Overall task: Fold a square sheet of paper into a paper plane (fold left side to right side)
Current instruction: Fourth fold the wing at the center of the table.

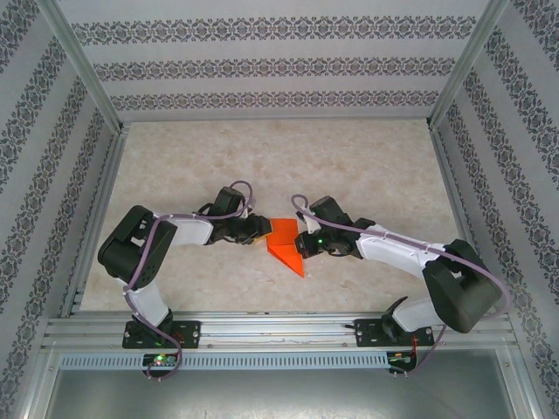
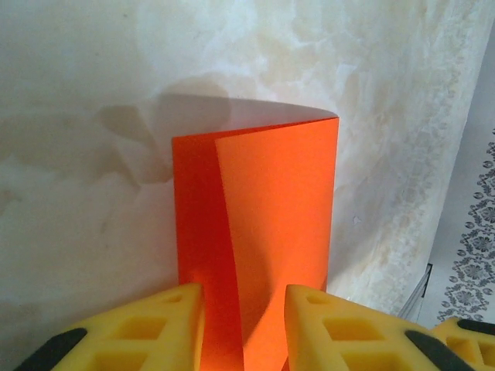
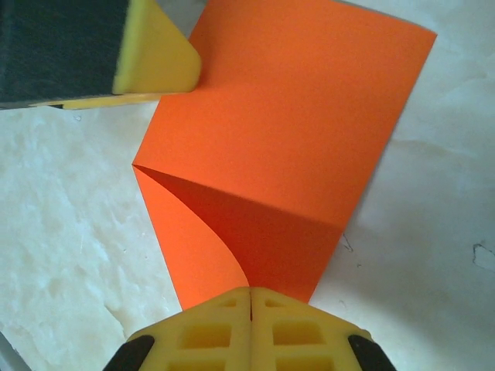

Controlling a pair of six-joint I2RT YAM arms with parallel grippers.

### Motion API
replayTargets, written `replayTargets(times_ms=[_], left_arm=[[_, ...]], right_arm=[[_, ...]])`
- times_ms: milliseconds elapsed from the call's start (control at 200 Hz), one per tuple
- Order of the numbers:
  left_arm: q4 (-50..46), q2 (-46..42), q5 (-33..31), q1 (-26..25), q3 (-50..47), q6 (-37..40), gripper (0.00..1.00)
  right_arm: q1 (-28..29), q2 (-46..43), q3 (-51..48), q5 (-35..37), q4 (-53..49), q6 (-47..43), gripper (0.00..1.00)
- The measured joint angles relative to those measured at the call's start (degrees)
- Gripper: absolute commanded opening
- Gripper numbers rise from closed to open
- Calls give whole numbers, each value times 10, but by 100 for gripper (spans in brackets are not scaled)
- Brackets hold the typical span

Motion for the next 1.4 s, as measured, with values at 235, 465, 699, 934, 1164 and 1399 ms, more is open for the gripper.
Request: replayTargets(times_ms=[235, 465, 699, 934, 1164, 1399], left_arm=[[31, 7, 7, -3, 2, -6, 21], [52, 5, 30, -13, 8, -15, 21], [70, -3, 35, -16, 12, -31, 20], [71, -3, 38, -30, 34, -45, 19], [71, -3, 38, -31, 35, -51, 18], [71, -3, 38, -31, 35, -57, 18]], right_arm=[[-12, -16, -5, 17, -14, 6, 30], [-5, -74, -3, 66, -67, 12, 34], [98, -101, 9, 152, -116, 40, 41], [214, -32, 33, 260, -131, 87, 46], [250, 62, 72, 329, -141, 114, 46], [253, 103, 100, 374, -150, 121, 44]])
